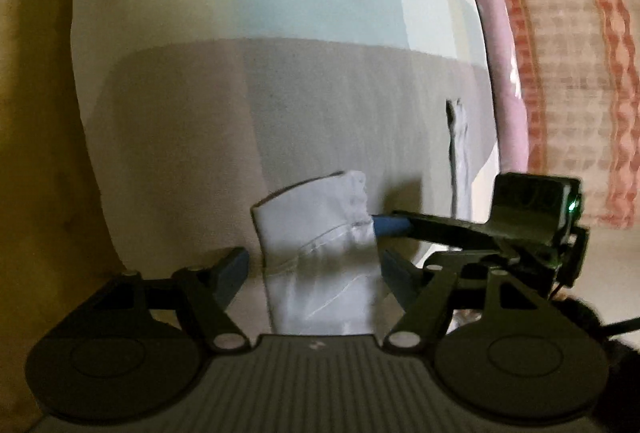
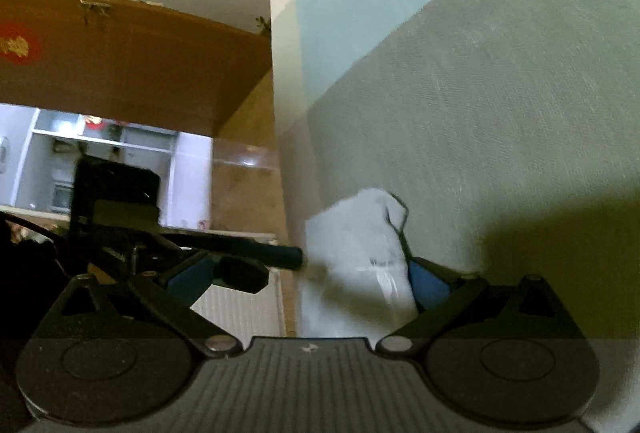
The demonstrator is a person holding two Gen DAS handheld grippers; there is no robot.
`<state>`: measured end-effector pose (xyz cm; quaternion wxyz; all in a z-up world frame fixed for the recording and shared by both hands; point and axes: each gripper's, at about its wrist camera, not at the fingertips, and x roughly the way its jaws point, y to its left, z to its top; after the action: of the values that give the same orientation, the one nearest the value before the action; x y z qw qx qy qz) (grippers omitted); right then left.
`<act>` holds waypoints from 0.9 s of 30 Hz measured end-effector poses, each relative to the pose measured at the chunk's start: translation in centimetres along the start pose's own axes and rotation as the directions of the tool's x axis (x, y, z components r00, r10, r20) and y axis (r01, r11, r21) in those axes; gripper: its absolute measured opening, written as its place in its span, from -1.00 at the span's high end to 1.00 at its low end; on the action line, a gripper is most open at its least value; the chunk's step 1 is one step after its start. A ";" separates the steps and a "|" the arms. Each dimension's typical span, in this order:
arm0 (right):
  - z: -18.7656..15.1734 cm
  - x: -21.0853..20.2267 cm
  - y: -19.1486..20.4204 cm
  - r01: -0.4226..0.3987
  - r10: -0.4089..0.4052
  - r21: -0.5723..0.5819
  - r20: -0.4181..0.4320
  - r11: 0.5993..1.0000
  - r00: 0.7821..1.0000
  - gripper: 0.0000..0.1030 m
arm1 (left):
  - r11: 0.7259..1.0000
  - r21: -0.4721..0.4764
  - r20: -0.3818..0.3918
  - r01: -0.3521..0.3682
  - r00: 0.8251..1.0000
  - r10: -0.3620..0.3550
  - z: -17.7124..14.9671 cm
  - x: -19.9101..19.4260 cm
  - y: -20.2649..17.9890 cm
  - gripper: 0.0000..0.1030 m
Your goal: Fold clothes
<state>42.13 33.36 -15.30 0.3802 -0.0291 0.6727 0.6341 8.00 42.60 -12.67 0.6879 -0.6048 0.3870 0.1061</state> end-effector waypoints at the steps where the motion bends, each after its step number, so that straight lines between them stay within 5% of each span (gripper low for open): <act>1: 0.2 -0.1 0.0 0.000 0.000 -0.008 -0.015 1.000 1.000 -0.99 | 1.000 0.004 -0.003 0.000 1.000 0.000 0.0 0.0 0.0 -0.40; 5: -0.8 -0.1 0.1 0.026 -0.030 -0.060 -0.069 0.998 0.997 -0.57 | 0.998 0.059 -0.010 -0.027 1.000 0.027 -0.2 0.1 -0.5 -0.37; 9: 0.3 -0.5 -0.9 0.041 -0.042 -0.009 -0.018 0.999 0.999 -0.05 | 0.992 0.114 -0.002 -0.058 0.998 0.059 -0.5 0.0 -1.0 -0.28; 13: 1.3 0.0 -0.6 0.060 -0.061 -0.038 -0.012 0.997 0.998 0.14 | 0.979 0.184 -0.003 -0.086 0.996 0.088 -0.8 -0.5 -1.5 -0.25; 14: 1.4 0.1 -0.4 0.094 -0.095 -0.057 -0.014 0.994 0.995 0.40 | 0.976 0.199 -0.001 -0.092 0.996 0.095 -0.9 -0.5 -1.7 -0.24; 15: 1.5 0.1 -0.2 0.124 -0.126 -0.076 -0.014 0.989 0.992 0.87 | 0.971 0.217 0.006 -0.101 0.995 0.102 -1.0 -0.6 -1.9 -0.23; 19: 1.0 -0.1 0.4 0.155 -0.155 -0.120 0.004 0.981 0.988 0.86 | 0.932 0.331 0.058 -0.148 0.989 0.136 -0.7 -1.0 -3.2 -0.19; 21: 0.7 -0.2 0.8 0.170 -0.170 -0.142 0.014 0.975 0.985 0.86 | 0.887 0.429 0.075 -0.168 0.986 0.150 0.0 -1.0 -4.1 -0.19; 23: 0.5 -0.3 1.6 0.184 -0.183 -0.188 0.021 0.965 0.983 0.86 | 0.810 0.555 0.082 -0.189 0.982 0.172 0.8 -1.0 -4.9 -0.19; 25: 0.2 -0.3 2.7 0.195 -0.196 -0.249 0.019 0.949 0.980 0.86 | 0.703 0.689 0.070 -0.177 0.981 0.179 1.4 -0.3 -6.1 -0.19; 27: 0.0 -0.3 3.9 0.207 -0.214 -0.318 0.015 0.925 0.977 0.85 | 0.564 0.817 0.029 -0.124 0.984 0.175 1.6 0.8 -7.4 -0.19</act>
<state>40.36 34.01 -11.88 0.4296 -0.1683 0.5588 0.6891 13.70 41.97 -7.68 0.8661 -0.1888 0.4609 -0.0427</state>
